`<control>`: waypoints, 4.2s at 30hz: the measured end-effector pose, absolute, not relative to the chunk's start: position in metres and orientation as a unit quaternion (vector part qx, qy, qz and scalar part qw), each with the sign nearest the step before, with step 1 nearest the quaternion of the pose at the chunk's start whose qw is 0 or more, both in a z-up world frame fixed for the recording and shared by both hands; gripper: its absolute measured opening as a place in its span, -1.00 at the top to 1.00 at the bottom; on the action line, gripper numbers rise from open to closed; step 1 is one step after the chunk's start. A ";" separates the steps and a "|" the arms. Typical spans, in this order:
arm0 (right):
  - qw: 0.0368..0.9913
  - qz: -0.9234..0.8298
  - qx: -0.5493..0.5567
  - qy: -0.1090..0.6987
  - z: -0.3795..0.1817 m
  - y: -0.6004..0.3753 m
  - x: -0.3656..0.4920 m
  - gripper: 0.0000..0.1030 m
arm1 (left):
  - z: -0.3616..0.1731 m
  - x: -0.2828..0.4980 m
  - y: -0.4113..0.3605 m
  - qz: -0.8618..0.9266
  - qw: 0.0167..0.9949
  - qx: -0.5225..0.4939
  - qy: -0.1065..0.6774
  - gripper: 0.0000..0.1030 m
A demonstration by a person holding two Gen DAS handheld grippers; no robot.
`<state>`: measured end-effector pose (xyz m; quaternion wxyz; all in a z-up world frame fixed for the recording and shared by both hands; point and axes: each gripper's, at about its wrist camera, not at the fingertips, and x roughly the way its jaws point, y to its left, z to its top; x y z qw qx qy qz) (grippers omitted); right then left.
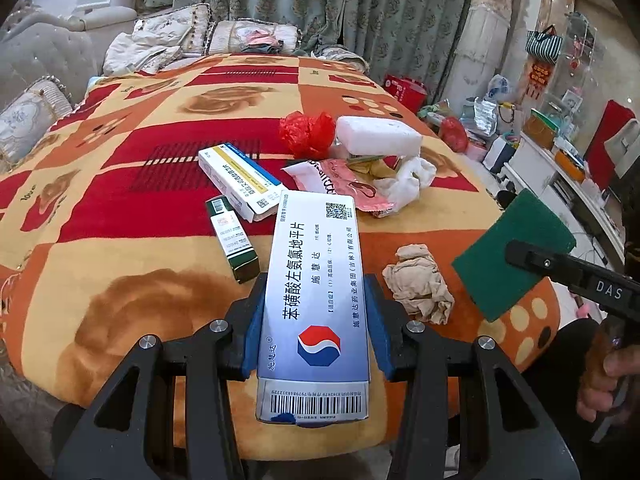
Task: Collect trash
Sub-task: 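Carry the medicine box and sponge with both tools over the black bin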
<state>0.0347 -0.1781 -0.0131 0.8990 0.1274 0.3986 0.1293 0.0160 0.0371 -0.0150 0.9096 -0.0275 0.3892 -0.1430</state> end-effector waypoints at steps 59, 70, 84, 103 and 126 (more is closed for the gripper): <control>0.911 0.130 0.066 0.385 0.006 -0.151 0.031 0.57 | -0.003 0.008 0.040 -0.146 0.915 -0.051 0.372 0.16; 0.914 0.132 0.060 0.380 0.013 -0.146 0.027 0.57 | 0.004 0.000 0.045 -0.146 0.919 -0.058 0.363 0.16; 0.914 0.124 0.045 0.384 0.014 -0.139 0.026 0.57 | 0.001 0.001 0.054 -0.158 0.914 -0.070 0.367 0.16; 0.929 0.104 0.083 0.345 0.023 -0.221 0.028 0.57 | 0.018 0.025 -0.012 -0.233 0.904 -0.031 0.358 0.16; 0.930 -0.105 0.166 0.311 -0.014 -0.442 0.057 0.57 | -0.003 0.089 -0.289 -0.393 0.827 0.062 0.398 0.16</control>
